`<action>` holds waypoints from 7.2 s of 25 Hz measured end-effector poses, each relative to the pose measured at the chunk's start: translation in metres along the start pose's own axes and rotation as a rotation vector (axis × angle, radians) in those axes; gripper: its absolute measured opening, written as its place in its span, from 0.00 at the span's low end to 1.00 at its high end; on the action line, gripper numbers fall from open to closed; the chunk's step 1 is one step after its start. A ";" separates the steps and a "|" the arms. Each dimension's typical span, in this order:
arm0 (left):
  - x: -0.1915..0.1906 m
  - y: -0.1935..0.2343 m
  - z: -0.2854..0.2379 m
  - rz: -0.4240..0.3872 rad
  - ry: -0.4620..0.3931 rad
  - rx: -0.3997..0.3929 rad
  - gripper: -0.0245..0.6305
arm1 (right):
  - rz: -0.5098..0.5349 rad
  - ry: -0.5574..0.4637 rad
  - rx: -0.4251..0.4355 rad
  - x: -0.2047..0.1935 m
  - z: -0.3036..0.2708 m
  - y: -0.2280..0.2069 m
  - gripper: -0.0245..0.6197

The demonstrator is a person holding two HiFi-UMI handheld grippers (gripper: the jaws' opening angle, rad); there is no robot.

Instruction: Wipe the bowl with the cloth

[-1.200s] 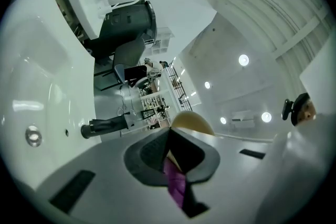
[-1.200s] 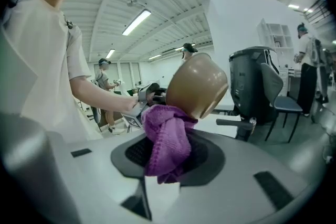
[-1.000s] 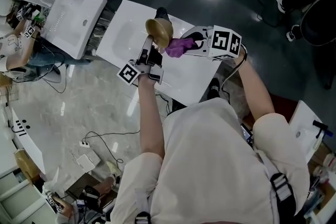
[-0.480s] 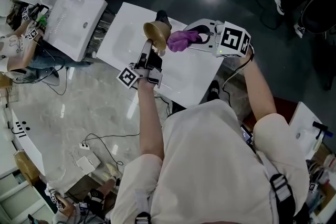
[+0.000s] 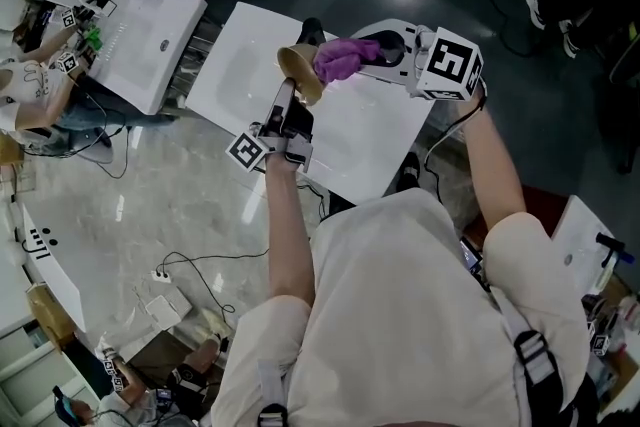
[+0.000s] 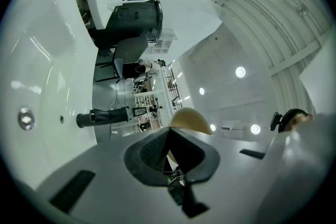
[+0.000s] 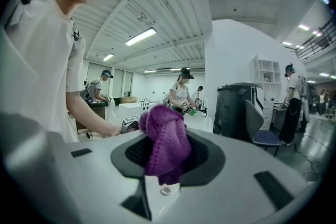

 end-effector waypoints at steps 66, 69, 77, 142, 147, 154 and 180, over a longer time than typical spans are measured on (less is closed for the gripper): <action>0.011 -0.008 -0.018 -0.179 -0.082 0.187 0.05 | -0.214 0.283 -0.103 -0.102 -0.043 0.064 0.21; 0.020 0.006 -0.010 -0.414 -0.067 0.379 0.05 | -0.176 0.310 -0.061 -0.096 -0.049 0.077 0.21; 0.013 0.017 -0.011 -0.838 0.049 0.618 0.05 | -0.141 0.324 -0.062 -0.080 -0.041 0.086 0.22; -0.067 0.198 -0.043 -0.436 0.279 0.868 0.07 | -0.430 0.738 -0.650 -0.171 0.076 0.145 0.22; -0.061 0.199 -0.043 -0.458 0.302 0.877 0.13 | -0.441 0.731 -0.654 -0.171 0.073 0.140 0.22; -0.050 0.171 -0.041 -0.586 0.321 0.827 0.16 | -0.552 0.658 -0.739 -0.181 0.076 0.129 0.22; -0.103 0.101 0.005 -1.012 0.545 0.643 0.05 | -0.697 0.491 -0.816 -0.212 0.053 0.104 0.22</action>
Point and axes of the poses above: the fingertips, and each gripper's own axes: z backward along the fingers, y to its left, x out of its top, the point moved 1 cm from there along z, backward along the fingers, and after that the axes turned 11 degrees about z, right-handed, at the moved point
